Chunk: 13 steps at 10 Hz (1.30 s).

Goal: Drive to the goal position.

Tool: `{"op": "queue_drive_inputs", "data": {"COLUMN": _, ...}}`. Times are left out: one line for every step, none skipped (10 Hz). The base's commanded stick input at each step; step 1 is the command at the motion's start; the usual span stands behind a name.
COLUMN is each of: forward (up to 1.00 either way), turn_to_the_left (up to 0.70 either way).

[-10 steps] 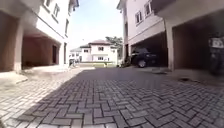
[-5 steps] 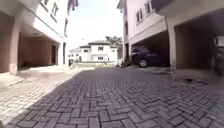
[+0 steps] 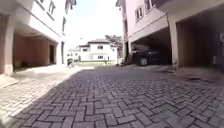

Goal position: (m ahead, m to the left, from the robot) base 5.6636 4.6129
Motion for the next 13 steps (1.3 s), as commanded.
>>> {"op": "queue_drive_inputs", "data": {"forward": 0.50, "turn_to_the_left": 0.00}}
{"op": "queue_drive_inputs", "data": {"forward": 0.50, "turn_to_the_left": 0.00}}
{"op": "queue_drive_inputs", "data": {"forward": 0.50, "turn_to_the_left": 0.00}}
{"op": "queue_drive_inputs", "data": {"forward": 0.50, "turn_to_the_left": 0.00}}
{"op": "queue_drive_inputs", "data": {"forward": 0.50, "turn_to_the_left": 0.00}}
{"op": "queue_drive_inputs", "data": {"forward": 0.50, "turn_to_the_left": 0.00}}
{"op": "queue_drive_inputs", "data": {"forward": 0.50, "turn_to_the_left": 0.00}}
{"op": "queue_drive_inputs", "data": {"forward": 0.50, "turn_to_the_left": 0.00}}
{"op": "queue_drive_inputs", "data": {"forward": 0.50, "turn_to_the_left": 0.00}}
{"op": "queue_drive_inputs", "data": {"forward": 0.50, "turn_to_the_left": 0.00}}
{"op": "queue_drive_inputs", "data": {"forward": 0.50, "turn_to_the_left": 0.00}}
{"op": "queue_drive_inputs", "data": {"forward": 0.50, "turn_to_the_left": 0.00}}
{"op": "queue_drive_inputs", "data": {"forward": 0.50, "turn_to_the_left": 0.00}}
